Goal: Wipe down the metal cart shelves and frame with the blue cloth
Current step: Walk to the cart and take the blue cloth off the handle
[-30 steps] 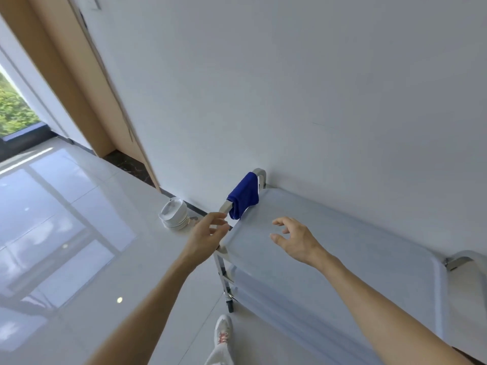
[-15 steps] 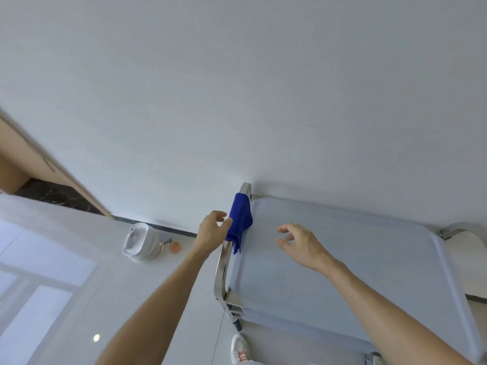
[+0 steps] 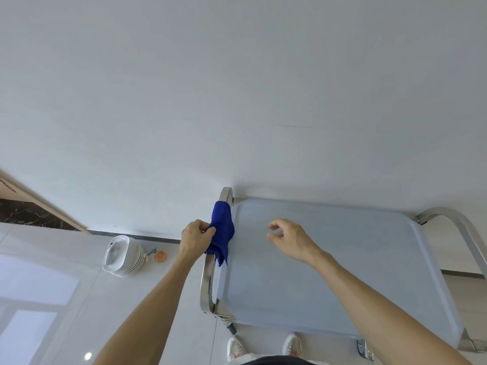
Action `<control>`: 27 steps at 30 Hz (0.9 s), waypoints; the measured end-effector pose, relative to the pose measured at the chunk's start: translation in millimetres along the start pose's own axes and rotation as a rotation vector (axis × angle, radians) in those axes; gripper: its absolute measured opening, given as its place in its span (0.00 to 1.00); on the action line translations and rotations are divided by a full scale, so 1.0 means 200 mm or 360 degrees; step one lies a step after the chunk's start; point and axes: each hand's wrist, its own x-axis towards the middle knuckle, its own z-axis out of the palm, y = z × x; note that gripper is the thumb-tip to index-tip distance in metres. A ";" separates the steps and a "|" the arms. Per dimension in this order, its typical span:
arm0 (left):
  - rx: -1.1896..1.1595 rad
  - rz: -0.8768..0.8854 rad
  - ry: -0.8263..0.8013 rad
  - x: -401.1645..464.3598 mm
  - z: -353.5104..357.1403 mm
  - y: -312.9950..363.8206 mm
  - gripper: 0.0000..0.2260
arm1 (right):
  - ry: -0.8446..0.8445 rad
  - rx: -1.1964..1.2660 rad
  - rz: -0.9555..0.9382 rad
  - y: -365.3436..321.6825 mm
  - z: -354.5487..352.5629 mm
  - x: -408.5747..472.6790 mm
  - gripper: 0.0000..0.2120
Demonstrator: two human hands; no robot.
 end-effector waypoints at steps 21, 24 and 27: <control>0.0221 0.0695 -0.0978 -0.39 0.10 0.10 0.09 | -0.0572 -0.0004 -0.0125 0.22 -0.12 -0.21 0.06; 0.0372 0.0697 -0.1177 -0.40 0.19 0.06 0.08 | -0.0669 -0.0029 -0.0013 0.33 -0.05 -0.30 0.06; 0.0481 0.0683 -0.1223 -0.35 0.24 0.09 0.09 | -0.0675 -0.0035 0.0075 0.39 -0.04 -0.29 0.09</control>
